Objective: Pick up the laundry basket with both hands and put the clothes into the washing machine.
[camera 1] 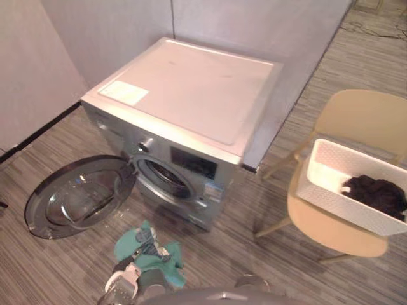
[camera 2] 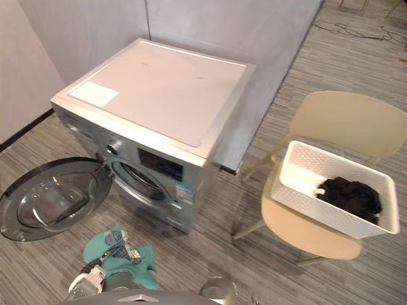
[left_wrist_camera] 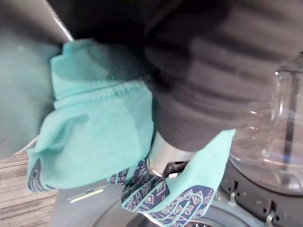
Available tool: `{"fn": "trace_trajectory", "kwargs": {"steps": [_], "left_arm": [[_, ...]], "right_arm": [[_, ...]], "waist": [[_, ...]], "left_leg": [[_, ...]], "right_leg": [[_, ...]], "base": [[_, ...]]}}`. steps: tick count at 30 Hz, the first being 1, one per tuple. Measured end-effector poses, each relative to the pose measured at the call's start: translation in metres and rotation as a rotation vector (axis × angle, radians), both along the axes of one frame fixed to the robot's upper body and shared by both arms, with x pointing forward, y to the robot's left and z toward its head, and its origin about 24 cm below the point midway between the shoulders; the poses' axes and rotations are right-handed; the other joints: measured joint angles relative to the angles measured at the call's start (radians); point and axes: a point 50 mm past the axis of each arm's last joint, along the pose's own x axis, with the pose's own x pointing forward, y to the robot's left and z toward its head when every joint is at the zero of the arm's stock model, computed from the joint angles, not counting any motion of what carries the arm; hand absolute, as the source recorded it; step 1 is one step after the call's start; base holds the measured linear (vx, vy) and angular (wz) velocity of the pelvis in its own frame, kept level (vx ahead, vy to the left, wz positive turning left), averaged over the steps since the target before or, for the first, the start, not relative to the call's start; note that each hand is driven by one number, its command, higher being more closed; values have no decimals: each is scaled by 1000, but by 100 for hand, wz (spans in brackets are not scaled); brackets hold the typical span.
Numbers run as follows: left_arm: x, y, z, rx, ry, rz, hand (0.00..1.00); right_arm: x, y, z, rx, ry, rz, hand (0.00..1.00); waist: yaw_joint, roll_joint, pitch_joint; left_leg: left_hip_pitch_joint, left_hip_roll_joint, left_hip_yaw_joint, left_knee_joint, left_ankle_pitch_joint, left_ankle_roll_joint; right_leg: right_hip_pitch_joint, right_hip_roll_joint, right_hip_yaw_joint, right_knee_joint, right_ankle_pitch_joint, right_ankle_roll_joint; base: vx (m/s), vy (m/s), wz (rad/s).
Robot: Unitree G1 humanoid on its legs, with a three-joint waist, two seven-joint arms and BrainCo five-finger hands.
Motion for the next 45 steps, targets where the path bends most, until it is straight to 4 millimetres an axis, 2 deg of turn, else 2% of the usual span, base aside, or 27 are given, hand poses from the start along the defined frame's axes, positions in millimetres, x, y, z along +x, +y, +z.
{"fn": "trace_trajectory", "kwargs": {"steps": [1, 2, 3, 4, 5, 6, 7, 8, 9, 10, 12, 13, 15, 17, 19, 22, 23, 25, 27, 31, 32, 33, 34, 35, 37, 40, 45], "left_arm": [[-3, 9, 1, 24, 12, -14, 100], [-3, 10, 0, 28, 17, -27, 100], [-1, 11, 1, 36, 24, -55, 100], [-1, 9, 0, 32, 26, -72, 100], [-1, 7, 0, 32, 31, -93, 100], [-2, 4, -2, 32, 47, -130, 100], [-4, 4, -3, 37, 58, -151, 100], [-6, 4, -3, 46, 71, -189, 100], [-9, 2, -5, 48, 86, -214, 100], [-12, 1, -6, 42, 93, -220, 100], [-15, -5, -9, 14, 110, -240, 100], [-13, -7, -9, 8, 108, -244, 100], [0, -20, -7, -30, 68, -255, 100], [7, -31, -6, -56, 45, -254, 100], [8, -30, -5, -52, 36, -249, 100], [19, -27, 2, -41, -23, -226, 100], [24, -29, 5, -44, -58, -203, 100], [27, -29, 10, -39, -96, -189, 100], [26, -28, 10, -38, -102, -184, 100], [27, -32, 11, -45, -103, -203, 100], [26, -35, 10, -51, -100, -215, 100], [25, -42, 9, -64, -94, -242, 100], [28, -46, 10, -66, -102, -263, 100], [36, -47, 15, -57, -129, -303, 100], [49, -55, 22, -51, -170, -366, 100], [78, -71, 43, -43, -292, -464, 100], [148, -100, 103, -39, -569, -562, 100]], "right_arm": [[-9, 16, -5, 61, 29, -32, 0], [-13, 23, -7, 92, 44, -40, 0], [-5, 36, -10, 140, 37, -30, 0], [0, 36, -10, 139, 26, -23, 0], [2, 32, -9, 131, 24, -6, 0], [12, 30, -8, 123, 9, 41, 0], [18, 30, -7, 119, -4, 57, 0], [20, 29, -7, 111, -5, 76, 0], [21, 29, -7, 107, -4, 110, 0], [23, 29, -6, 101, -9, 118, 0], [36, 29, -4, 74, -51, 193, 0], [38, 29, -3, 72, -60, 203, 0], [45, 28, -2, 66, -89, 216, 0], [49, 22, 0, 51, -110, 214, 0], [48, 23, -1, 49, -104, 228, 0], [50, 29, -1, 58, -104, 252, 0], [52, 25, 0, 40, -109, 274, 0], [59, 19, 4, 8, -126, 318, 0], [68, 19, 7, -4, -145, 359, 0], [80, 20, 11, -28, -184, 408, 0], [83, 18, 13, -46, -186, 437, 0], [89, 14, 16, -70, -196, 474, 0], [93, 17, 17, -69, -205, 492, 0], [104, 21, 20, -76, -225, 547, 0], [115, 25, 24, -93, -255, 588, 0], [135, 29, 34, -128, -321, 651, 0], [186, 37, 67, -215, -520, 730, 0]], "waist": [[-13, -41, -39], [-22, -58, -60], [-14, -42, -54], [-10, -47, -58], [-8, -32, -54], [-5, -23, -51], [-5, -21, -50], [-5, -21, -48], [-6, -12, -43], [-7, -7, -40], [-14, 9, -19], [-16, 6, -14], [-27, 14, 10], [-31, 40, 24], [-16, 32, 27], [-4, 7, 44], [3, 21, 55], [14, 39, 66], [14, 40, 66], [16, 41, 62], [15, 44, 60], [16, 66, 55], [14, 54, 62], [1, 22, 80], [-5, 10, 106], [13, 0, 168], [11, -9, 276]], "left_leg": [[-59, -83, 25, 86, -71, 43], [-94, -99, 24, 126, -99, 55], [-119, -113, 39, 178, -134, 73], [-108, -124, 75, 176, -147, 102], [-95, -124, 99, 161, -151, 119], [-52, -122, 147, 110, -138, 154], [-22, -125, 172, 72, -130, 167], [53, -143, 214, -10, -106, 192], [128, -152, 252, -85, -86, 203], [160, -156, 270, -120, -77, 208], [240, -171, 340, -195, -56, 219], [250, -183, 348, -204, -51, 222], [282, -231, 357, -232, -48, 221], [285, -233, 354, -244, -30, 219], [293, -226, 342, -220, -16, 207], [187, -176, 329, 62, -28, 194], [87, -121, 282, 274, -32, 184], [12, -88, 206, 446, -54, 174], [-7, -83, 169, 401, -74, 170], [30, -76, 118, 42, -48, 167], [49, -84, 112, -59, 5, 156], [72, -85, 117, -135, 69, 86], [75, -110, 130, -140, 64, 84], [57, -149, 150, -126, 57, 114], [-4, -167, 150, -63, 28, 141], [-88, -153, 178, 44, -30, 161], [-295, -97, 178, 249, -101, 175]], "right_leg": [[13, -52, 39, -81, 53, -45], [14, -60, 51, -109, 116, -46], [-4, -69, 67, -135, 240, -63], [-26, -78, 72, -157, 369, -138], [-41, -80, 68, -168, 442, -188], [-96, -85, 23, -52, 400, -252], [-123, -83, -9, 36, 349, -258], [-154, -63, -91, 180, 236, -247], [-158, -3, -148, 268, 134, -256], [-160, 41, -165, 297, 95, -253], [-163, 228, -212, 280, -18, -249], [-154, 254, -221, 233, -29, -251], [-69, 283, -221, 48, -50, -304], [-50, 301, -210, -8, -25, -314], [-24, 316, -191, -49, -9, -319], [4, 316, -171, -75, -12, -320], [13, 334, -157, -70, -17, -326], [19, 339, -119, -27, -35, -332], [16, 330, -73, -14, -40, -322], [-48, 282, 4, 49, -63, -270], [-90, 261, 37, 97, -80, -243], [-134, 250, 74, 150, -99, -212], [-153, 227, 93, 177, -109, -196], [-181, 183, 105, 184, -100, -176], [-201, 159, 106, 172, -78, -155], [-265, 155, 130, 195, -69, -146], [-472, 179, 177, 354, -92, -142]], "base": [[168, 442, 15], [207, 550, 3], [164, 571, -26], [139, 586, -47], [166, 629, -67], [123, 397, -59], [207, 494, -78], [166, 319, -79], [191, 363, -86], [111, 209, -89], [67, 116, -77], [57, 48, -49], [84, 23, -26], [41, -3, -16], [18, -53, -26], [-44, -77, -19], [-46, -18, -33], [-8, 68, -67], [42, 158, -80], [67, 221, -55], [91, 347, -62], [98, 380, -59], [91, 357, -36], [47, 326, -1], [8, 328, 5], [-77, 170, -23], [-167, 27, -21]]}}
